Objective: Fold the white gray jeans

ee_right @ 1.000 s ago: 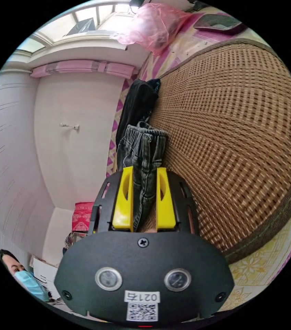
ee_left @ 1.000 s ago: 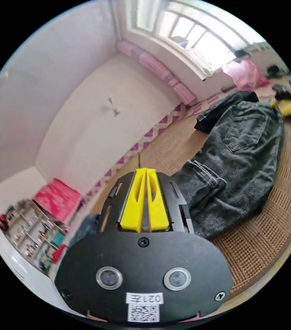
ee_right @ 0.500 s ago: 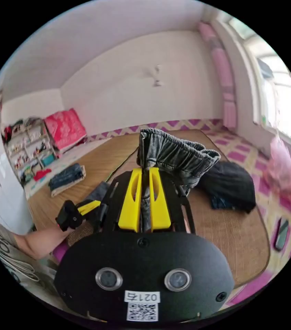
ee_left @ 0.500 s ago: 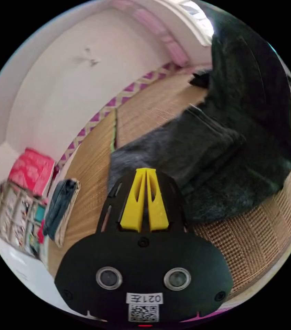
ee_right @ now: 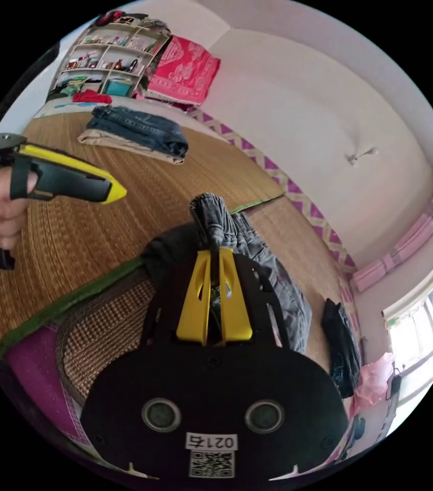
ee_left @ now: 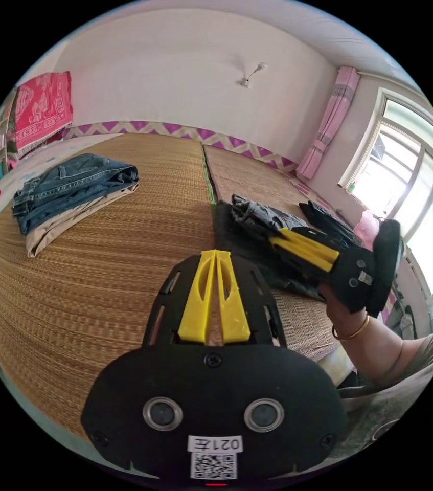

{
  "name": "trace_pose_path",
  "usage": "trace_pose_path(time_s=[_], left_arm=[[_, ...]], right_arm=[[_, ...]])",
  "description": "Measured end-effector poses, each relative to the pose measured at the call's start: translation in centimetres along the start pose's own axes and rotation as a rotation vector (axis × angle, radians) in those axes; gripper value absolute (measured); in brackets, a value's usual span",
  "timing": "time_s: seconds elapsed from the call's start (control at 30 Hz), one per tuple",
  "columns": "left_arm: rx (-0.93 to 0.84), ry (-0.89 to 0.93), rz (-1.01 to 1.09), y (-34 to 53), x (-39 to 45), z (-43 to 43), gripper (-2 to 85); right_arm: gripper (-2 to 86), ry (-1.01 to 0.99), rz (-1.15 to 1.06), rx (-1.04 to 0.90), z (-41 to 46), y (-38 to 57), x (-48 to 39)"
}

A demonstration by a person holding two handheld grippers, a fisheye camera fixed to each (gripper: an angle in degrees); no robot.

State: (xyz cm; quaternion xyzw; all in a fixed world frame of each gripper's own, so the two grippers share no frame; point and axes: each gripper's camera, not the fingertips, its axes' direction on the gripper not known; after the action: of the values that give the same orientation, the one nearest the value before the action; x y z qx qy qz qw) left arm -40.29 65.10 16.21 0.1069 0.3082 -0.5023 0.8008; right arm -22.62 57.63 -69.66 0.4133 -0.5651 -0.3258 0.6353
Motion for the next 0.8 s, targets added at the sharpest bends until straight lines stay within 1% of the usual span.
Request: trace_pose_path(time_s=[0.07,0.13,0.17,0.2,0.27,0.33,0.37,0.4,0.43,0.47,0.5,0.53,0.57,0.6,0.63,0.67,0.7,0.73,0.77,0.8], left_arm=[[-0.007,0.013,0.005,0.6,-1.7,2.4,-1.0],[-0.010,0.055,0.026,0.7,-2.7,5.2,-1.0],[-0.017,0.100,0.057,0.5,-2.9,7.1,-1.0],[-0.029,0.134,0.081,0.0,-3.0,9.1,-1.0],[-0.014,0.187,0.114,-0.7,-3.2,11.9,-1.0],[-0.030,0.232,0.157,-1.4,-3.6,15.5,-1.0],[-0.080,0.219,0.169,-1.6,-4.3,19.0,-1.0],[-0.171,0.150,0.164,-1.2,-5.5,23.2,-1.0],[-0.235,0.112,0.163,-0.7,-6.3,25.6,-1.0],[-0.276,0.105,0.186,0.8,-7.8,28.8,-1.0],[-0.234,0.153,0.164,2.1,-9.7,29.9,-1.0],[-0.234,0.174,0.140,2.5,-10.5,30.4,-1.0],[-0.236,0.190,0.121,3.4,-11.7,31.6,-1.0],[-0.233,0.192,0.115,4.2,-12.5,32.6,-0.9],[-0.231,0.188,0.117,4.7,-12.7,33.0,-0.9],[-0.230,0.180,0.122,5.5,-13.2,33.9,-0.9],[-0.233,0.181,0.120,6.2,-13.9,34.9,-0.8],[-0.237,0.187,0.116,6.6,-14.3,35.3,-0.8],[-0.244,0.216,0.100,7.0,-15.3,35.9,-0.6],[-0.259,0.252,0.069,7.4,-16.8,36.2,-0.3]], right_arm=[[1.1,0.000,-0.023,0.009,0.2,-0.5,-0.4],[2.3,-0.069,-0.136,-0.107,3.9,-0.4,-2.5],[2.7,-0.061,-0.148,-0.094,4.4,-0.1,-2.8],[3.9,-0.025,-0.145,-0.047,4.3,0.4,-2.7],[5.1,-0.117,-0.091,-0.069,3.9,0.3,-0.7],[6.0,-0.412,0.057,-0.088,2.8,1.1,4.7],[6.0,-0.487,0.098,-0.086,2.6,1.6,6.3],[6.1,-0.581,0.183,-0.072,2.1,2.9,9.7],[6.1,-0.576,0.284,-0.043,1.6,4.6,13.1],[6.1,-0.552,0.332,-0.035,1.4,5.5,14.7],[6.0,-0.485,0.414,-0.039,1.4,7.5,17.6],[5.7,-0.420,0.486,-0.066,2.1,9.4,19.9],[5.5,-0.397,0.512,-0.097,2.8,10.4,20.8],[4.9,-0.379,0.550,-0.202,5.2,12.2,22.0],[4.2,-0.423,0.553,-0.272,7.9,13.9,22.5],[4.1,-0.437,0.569,-0.259,8.6,14.8,22.9],[4.0,-0.483,0.620,-0.209,8.7,16.0,24.3],[4.8,-0.534,0.627,-0.210,8.7,16.4,25.9],[5.2,-0.547,0.624,-0.189,8.3,16.6,26.9],[5.6,-0.496,0.666,-0.119,7.1,17.5,29.3]])
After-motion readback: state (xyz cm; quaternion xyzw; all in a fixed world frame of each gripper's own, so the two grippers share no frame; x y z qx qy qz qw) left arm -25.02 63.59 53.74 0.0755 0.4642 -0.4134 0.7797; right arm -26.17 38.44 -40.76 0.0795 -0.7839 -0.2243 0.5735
